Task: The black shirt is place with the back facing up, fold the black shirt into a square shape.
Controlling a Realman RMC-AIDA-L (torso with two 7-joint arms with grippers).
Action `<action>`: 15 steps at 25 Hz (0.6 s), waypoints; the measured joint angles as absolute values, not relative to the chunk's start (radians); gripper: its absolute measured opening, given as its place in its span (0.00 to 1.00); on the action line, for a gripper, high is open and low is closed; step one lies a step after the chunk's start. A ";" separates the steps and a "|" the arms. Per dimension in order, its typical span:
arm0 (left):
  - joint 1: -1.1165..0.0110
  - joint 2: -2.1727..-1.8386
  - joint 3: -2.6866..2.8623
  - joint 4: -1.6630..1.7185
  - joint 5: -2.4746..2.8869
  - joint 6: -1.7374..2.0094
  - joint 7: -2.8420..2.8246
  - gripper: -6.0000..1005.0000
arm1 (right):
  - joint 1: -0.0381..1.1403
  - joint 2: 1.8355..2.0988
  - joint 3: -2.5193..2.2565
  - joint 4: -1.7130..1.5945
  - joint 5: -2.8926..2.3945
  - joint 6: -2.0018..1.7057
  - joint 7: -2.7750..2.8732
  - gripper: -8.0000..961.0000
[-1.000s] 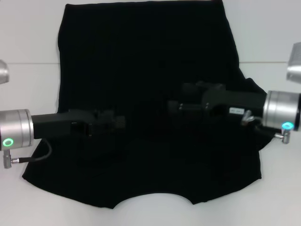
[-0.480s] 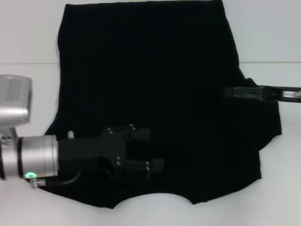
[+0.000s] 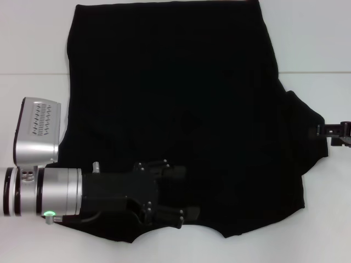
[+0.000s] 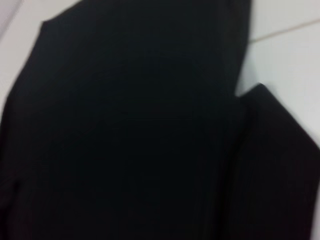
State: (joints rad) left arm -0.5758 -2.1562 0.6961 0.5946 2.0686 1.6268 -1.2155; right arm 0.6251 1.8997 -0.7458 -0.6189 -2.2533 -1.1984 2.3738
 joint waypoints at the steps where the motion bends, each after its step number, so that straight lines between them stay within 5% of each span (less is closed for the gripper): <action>1: -0.576 -2.157 0.698 0.594 2.069 1.625 -1.215 0.96 | 0.626 1.900 -0.745 -0.619 -2.266 -1.192 2.382 0.93; 15: -0.578 -2.157 0.709 0.594 2.069 1.596 -1.214 0.96 | 0.648 1.917 -0.760 -0.587 -2.335 -1.110 2.413 0.88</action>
